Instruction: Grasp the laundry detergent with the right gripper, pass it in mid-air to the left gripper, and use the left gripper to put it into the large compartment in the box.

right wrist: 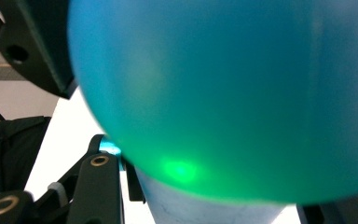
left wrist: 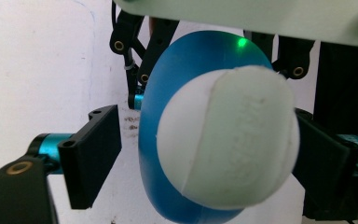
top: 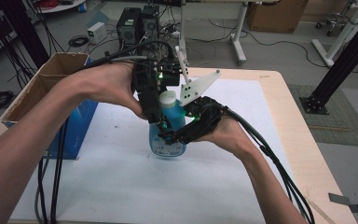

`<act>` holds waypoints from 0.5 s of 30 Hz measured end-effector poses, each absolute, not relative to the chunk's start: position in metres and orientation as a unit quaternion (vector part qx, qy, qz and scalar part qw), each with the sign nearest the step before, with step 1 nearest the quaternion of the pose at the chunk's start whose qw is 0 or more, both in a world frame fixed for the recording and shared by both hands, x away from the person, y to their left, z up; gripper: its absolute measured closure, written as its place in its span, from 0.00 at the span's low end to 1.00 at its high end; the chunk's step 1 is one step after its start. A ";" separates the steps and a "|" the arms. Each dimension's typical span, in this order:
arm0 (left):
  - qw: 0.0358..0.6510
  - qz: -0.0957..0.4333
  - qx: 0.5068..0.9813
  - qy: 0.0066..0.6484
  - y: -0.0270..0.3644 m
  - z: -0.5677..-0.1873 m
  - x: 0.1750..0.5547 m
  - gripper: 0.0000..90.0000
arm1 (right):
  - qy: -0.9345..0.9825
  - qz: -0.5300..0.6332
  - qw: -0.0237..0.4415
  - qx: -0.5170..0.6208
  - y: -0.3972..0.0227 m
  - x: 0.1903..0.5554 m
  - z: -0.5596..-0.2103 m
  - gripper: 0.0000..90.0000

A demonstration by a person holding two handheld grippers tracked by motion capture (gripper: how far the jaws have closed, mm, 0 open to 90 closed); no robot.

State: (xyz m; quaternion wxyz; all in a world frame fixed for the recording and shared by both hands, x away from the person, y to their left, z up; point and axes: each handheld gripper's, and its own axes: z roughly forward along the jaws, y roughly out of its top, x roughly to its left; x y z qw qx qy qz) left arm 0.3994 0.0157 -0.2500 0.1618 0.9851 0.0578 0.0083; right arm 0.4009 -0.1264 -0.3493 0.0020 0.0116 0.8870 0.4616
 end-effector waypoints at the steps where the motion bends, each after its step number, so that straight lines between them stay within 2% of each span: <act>1: 0.161 0.008 0.985 0.058 0.016 -0.250 0.399 0.19 | 0.887 0.461 0.002 0.012 -0.126 0.401 -0.349 0.51; 15: 0.154 0.009 0.987 0.052 0.013 -0.251 0.399 0.30 | 0.889 0.458 0.001 0.014 -0.126 0.402 -0.350 0.51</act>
